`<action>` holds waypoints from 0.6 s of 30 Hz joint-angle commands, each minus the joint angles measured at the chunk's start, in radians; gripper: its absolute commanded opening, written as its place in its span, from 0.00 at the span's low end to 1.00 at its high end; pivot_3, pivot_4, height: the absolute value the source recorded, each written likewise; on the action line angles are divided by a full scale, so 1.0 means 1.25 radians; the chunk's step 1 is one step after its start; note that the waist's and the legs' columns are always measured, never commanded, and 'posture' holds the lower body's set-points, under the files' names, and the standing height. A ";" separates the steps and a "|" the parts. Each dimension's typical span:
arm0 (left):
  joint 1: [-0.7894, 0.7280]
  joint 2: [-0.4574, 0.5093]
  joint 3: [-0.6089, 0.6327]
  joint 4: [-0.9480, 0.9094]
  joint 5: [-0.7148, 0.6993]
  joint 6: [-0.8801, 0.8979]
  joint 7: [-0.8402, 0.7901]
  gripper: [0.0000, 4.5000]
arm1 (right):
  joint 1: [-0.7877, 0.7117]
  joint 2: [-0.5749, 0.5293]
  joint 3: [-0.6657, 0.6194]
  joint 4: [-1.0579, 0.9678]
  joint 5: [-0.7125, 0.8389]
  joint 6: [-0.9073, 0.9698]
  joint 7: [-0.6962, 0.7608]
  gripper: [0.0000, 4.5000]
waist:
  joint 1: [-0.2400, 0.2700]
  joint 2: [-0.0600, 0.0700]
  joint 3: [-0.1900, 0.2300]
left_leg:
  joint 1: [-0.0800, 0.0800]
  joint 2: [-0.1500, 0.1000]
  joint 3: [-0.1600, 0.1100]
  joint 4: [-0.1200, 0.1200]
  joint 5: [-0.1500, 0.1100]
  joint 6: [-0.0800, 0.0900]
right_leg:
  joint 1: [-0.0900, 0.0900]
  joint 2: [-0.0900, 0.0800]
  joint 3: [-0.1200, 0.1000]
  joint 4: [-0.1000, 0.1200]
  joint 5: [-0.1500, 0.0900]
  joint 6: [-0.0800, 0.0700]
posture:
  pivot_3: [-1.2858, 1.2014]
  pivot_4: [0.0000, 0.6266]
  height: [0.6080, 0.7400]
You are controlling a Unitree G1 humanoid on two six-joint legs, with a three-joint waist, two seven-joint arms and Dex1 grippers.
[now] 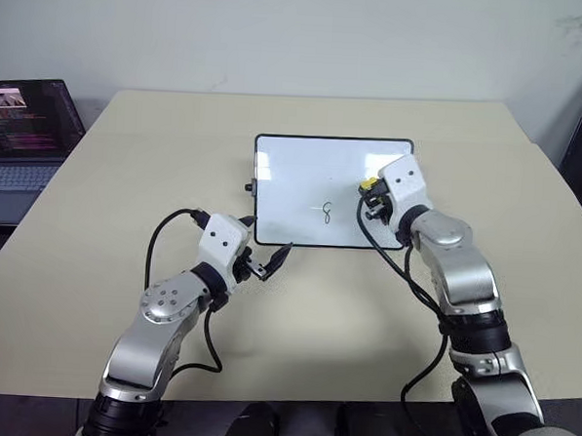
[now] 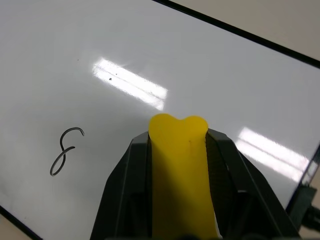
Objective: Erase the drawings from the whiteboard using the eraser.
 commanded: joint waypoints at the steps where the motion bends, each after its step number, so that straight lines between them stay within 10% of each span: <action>1: 0.011 -0.006 -0.003 -0.059 -0.006 0.009 0.011 1.00 | 0.035 0.002 -0.030 -0.090 0.023 0.030 -0.019 0.25 | 0.000 0.000 0.000 | 0.000 0.000 0.000 0.000 0.000 0.000 | 0.000 0.000 0.000 0.000 0.000 0.000 | 0.52 0.24 1.00; 18: 0.052 -0.067 -0.038 -0.107 0.013 0.018 0.084 1.00 | 0.192 0.044 -0.056 -0.242 0.085 0.117 -0.100 0.25 | -0.002 0.000 0.000 | 0.001 0.001 0.001 0.001 0.000 0.000 | 0.001 0.001 0.000 0.001 0.000 0.000 | 0.52 0.24 1.00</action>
